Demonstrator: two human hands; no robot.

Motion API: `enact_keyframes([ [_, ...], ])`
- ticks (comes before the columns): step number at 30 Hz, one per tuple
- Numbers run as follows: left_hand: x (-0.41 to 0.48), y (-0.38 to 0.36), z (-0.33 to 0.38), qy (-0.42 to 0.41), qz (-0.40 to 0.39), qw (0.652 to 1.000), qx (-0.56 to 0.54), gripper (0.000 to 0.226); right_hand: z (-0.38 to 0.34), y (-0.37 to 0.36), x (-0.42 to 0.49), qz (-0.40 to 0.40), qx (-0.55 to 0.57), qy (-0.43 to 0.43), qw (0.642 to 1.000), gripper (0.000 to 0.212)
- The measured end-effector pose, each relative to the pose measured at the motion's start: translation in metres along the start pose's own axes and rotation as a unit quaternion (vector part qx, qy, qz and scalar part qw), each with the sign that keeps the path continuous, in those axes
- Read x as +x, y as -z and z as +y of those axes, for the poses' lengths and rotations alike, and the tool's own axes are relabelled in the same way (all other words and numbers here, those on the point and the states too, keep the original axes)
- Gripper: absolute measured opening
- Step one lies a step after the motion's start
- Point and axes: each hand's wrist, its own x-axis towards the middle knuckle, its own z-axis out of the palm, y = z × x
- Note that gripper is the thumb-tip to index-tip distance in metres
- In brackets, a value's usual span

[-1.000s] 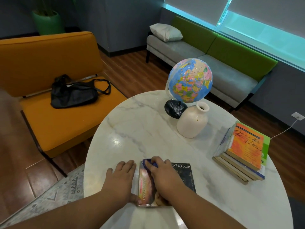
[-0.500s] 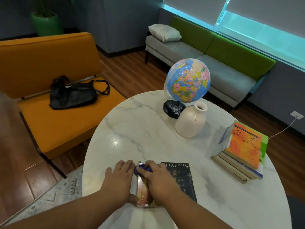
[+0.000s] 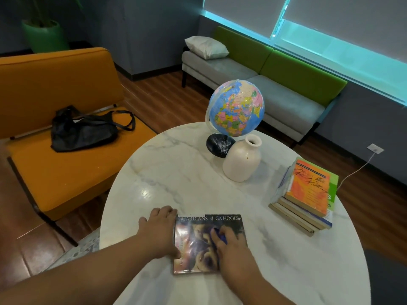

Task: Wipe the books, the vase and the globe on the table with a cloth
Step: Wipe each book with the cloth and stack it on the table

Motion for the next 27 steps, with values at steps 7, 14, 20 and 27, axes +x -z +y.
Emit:
enact_keyframes([
  [7,0.015,0.01,0.015,-0.005,-0.004,1.0,0.025,0.092,0.004,-0.019,-0.041,0.016,0.008,0.075,0.997,0.06],
  [14,0.019,0.018,0.018,0.032,-0.039,0.998,-0.049,0.069,0.047,-0.006,-0.048,0.077,0.095,-0.066,0.99,0.052],
  [20,0.008,0.028,0.015,-0.022,-0.022,0.959,-0.281,0.023,0.055,0.013,-0.035,0.134,0.31,-0.21,0.917,0.019],
  [27,-0.024,0.049,0.016,-0.132,0.216,0.936,-0.244,0.011,0.049,0.074,-0.029,0.335,0.37,-0.17,0.849,0.038],
])
